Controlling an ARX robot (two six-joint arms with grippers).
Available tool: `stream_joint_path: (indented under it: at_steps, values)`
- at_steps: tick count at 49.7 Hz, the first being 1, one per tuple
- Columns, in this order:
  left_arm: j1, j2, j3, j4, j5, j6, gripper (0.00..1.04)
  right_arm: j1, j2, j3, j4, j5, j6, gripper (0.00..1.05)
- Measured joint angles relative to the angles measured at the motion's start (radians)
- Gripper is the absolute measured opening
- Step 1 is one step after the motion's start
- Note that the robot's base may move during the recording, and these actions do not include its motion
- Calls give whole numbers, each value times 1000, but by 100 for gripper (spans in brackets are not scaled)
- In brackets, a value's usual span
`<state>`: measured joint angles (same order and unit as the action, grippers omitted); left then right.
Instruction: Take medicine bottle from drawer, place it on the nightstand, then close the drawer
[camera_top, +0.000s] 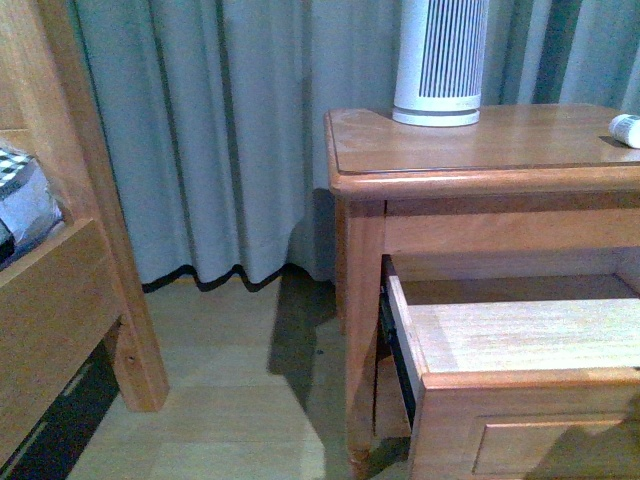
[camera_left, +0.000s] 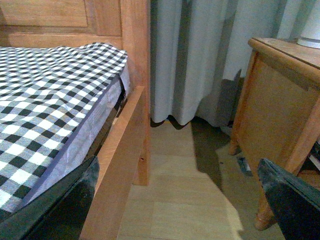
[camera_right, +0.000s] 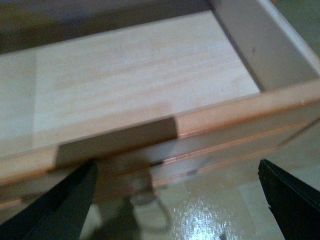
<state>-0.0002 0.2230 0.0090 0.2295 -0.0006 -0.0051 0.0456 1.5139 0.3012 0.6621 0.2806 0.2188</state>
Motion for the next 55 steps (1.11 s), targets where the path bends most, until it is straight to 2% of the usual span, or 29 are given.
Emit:
stream_joint_path:
  at_steps: [14, 29, 41, 55]
  values:
    - [0, 0, 0, 0, 0, 0, 98, 25, 166, 71, 78, 18, -14, 98]
    - [0, 0, 0, 0, 0, 0, 98, -89, 470, 372, 160, 37, -121, 98]
    - [0, 0, 0, 0, 0, 0, 98, -165, 605, 605, 140, 22, -206, 98]
    - [0, 0, 0, 0, 0, 0, 98, -182, 634, 673, 148, 10, -288, 98]
